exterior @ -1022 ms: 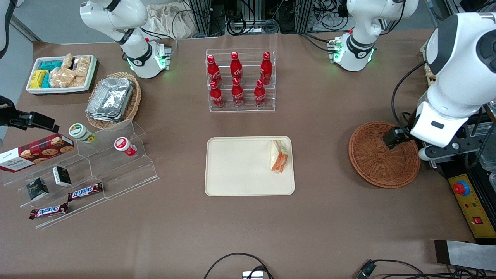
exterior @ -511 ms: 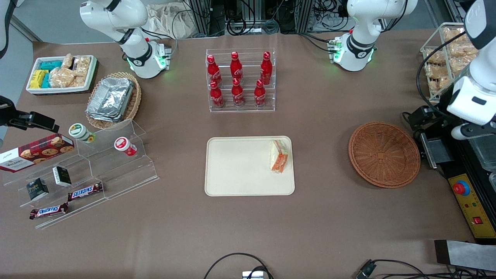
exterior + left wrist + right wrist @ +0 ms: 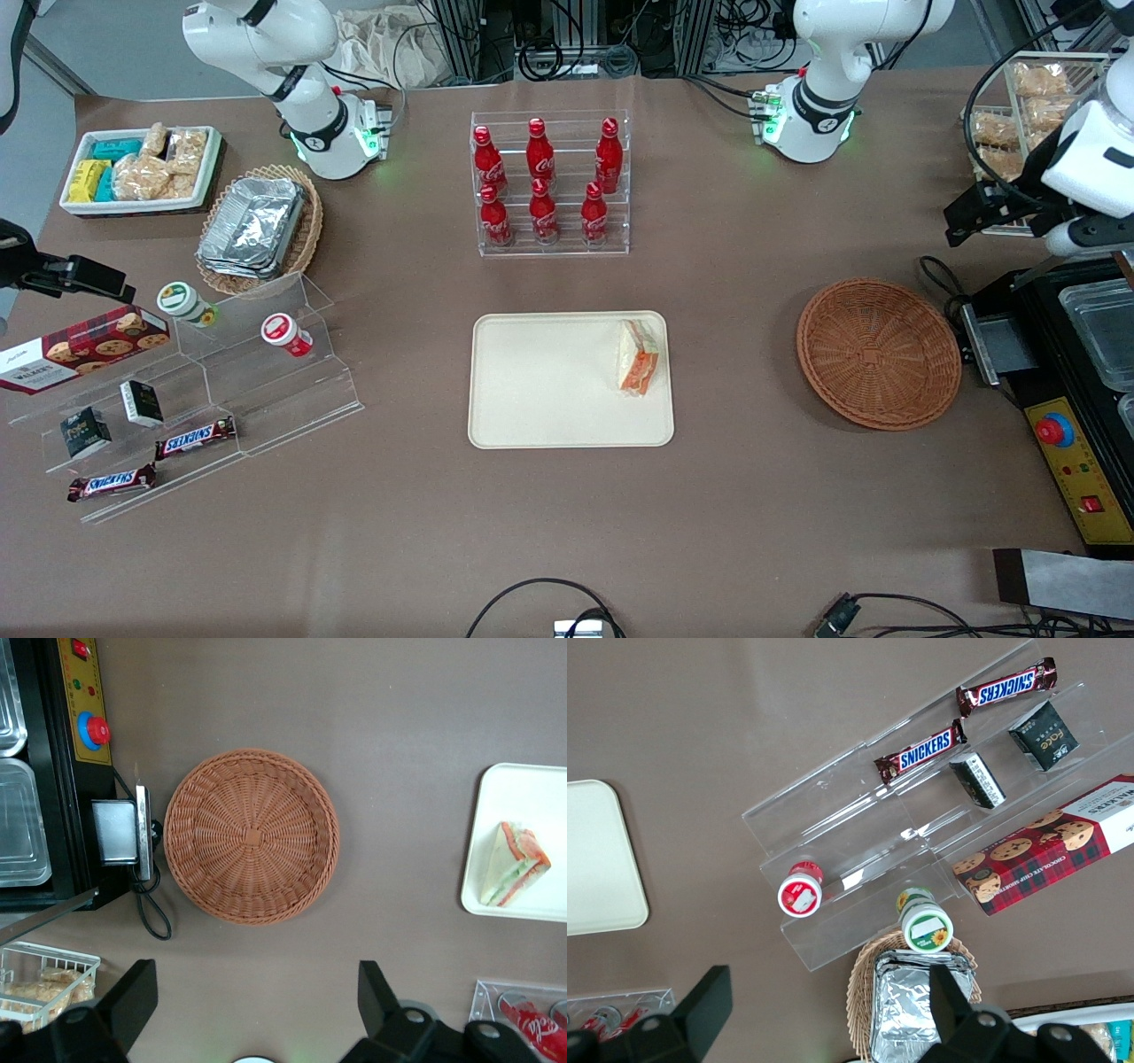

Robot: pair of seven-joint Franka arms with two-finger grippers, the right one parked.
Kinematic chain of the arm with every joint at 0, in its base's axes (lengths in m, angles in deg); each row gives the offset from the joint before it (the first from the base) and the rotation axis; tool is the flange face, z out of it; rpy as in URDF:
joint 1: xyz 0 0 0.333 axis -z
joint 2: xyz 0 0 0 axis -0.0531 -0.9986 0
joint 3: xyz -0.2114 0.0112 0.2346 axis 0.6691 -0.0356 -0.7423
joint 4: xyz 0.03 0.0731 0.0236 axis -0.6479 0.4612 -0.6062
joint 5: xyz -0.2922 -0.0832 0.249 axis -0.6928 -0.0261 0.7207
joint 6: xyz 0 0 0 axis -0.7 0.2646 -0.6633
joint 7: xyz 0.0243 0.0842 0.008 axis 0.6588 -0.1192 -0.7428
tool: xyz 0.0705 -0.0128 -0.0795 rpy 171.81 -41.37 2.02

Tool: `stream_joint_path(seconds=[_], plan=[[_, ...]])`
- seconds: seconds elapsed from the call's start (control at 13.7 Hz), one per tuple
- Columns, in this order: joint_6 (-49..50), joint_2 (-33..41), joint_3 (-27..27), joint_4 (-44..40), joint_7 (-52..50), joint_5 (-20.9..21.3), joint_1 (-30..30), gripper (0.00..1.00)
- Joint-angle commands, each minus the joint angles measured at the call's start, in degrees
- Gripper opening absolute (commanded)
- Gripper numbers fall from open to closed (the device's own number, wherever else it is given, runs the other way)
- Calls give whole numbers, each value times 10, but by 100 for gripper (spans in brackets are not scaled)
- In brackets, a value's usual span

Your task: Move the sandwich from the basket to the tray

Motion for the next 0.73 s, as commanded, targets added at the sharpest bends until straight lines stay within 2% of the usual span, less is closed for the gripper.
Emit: stream_joint_path(seconds=[0.0, 0.66], plan=[[13, 28, 5, 17, 14, -10, -9, 100], [13, 35, 5, 17, 13, -18, -7, 100]])
